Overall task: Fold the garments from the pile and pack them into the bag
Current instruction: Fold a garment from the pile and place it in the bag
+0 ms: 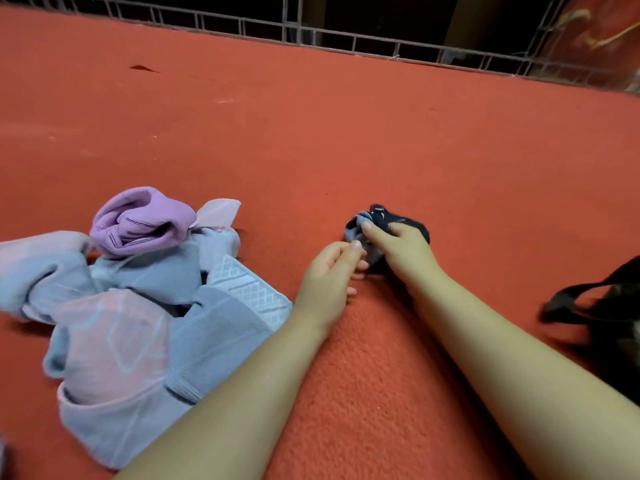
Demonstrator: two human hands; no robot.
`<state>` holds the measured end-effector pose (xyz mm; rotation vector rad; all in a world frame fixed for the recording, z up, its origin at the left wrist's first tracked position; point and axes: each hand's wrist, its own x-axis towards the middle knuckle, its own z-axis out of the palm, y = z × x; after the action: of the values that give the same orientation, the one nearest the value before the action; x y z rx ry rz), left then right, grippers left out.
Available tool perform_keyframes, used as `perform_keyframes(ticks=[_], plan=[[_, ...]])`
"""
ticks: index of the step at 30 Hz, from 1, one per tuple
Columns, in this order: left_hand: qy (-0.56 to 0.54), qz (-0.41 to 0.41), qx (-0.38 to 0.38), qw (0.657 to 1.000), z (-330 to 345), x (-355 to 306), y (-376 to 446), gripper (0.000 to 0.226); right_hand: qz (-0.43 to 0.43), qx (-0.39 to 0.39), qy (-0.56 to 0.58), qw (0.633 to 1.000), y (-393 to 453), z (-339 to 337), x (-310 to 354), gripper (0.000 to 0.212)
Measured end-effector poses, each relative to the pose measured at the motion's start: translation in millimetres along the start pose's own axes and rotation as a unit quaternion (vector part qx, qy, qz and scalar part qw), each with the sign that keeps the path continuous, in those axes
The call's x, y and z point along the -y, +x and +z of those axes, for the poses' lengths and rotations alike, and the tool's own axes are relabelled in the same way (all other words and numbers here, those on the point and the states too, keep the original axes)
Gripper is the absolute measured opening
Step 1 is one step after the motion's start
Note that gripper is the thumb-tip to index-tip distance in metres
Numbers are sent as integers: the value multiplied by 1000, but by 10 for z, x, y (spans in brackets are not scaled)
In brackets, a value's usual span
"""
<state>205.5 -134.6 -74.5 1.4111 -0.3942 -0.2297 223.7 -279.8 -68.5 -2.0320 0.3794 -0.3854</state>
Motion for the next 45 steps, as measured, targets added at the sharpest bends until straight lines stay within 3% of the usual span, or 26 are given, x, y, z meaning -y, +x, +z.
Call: perform_keyframes(ticks=[4,6,9,12,16,18,20,23,25,28,31,36,39,42,44,45], plan=[[79,122,8,989,13,8,-49,32,111,67,229,965,-573,-99,95,43],[112,136,7,984,35,12,-61,31,125,117,325,930,-775,-201,86,64],[153,111,16,982,34,54,-65,23,77,192,315,926,-923,-275,14,88],[167,92,5,982,44,69,-63,13,60,244,255,934,-971,-299,-16,94],[173,83,-1,981,40,62,-37,17,81,277,297,910,-944,-366,-27,102],[168,75,8,983,32,84,-22,14,87,264,290,916,-937,-398,-16,101],[158,65,23,985,32,115,-22,15,98,204,260,939,-943,-417,22,93],[136,42,34,989,43,131,-23,14,-4,-39,157,987,-918,-442,-18,55],[110,18,50,992,48,117,-29,19,-120,-152,-2,981,-880,-476,-99,36],[41,-38,70,996,60,77,-36,21,-83,-74,-183,977,-856,-482,-201,47],[-77,-108,68,989,59,5,-34,14,-47,-43,-225,972,-846,-454,-204,52],[-222,-169,45,959,58,-81,-46,17,-77,-61,-132,986,-868,-506,-160,52],[-246,-127,-17,961,62,-107,-18,18,-69,-58,-36,995,-900,-499,-124,41],[-205,-54,-84,974,25,-106,15,12,-78,-48,-13,996,-927,-460,-87,38],[-183,-34,-57,981,14,-87,8,8,-70,-89,34,993,-926,-449,-65,37],[-182,-39,-26,982,21,-61,-2,17,-55,-119,74,989,-918,-454,-55,35]])
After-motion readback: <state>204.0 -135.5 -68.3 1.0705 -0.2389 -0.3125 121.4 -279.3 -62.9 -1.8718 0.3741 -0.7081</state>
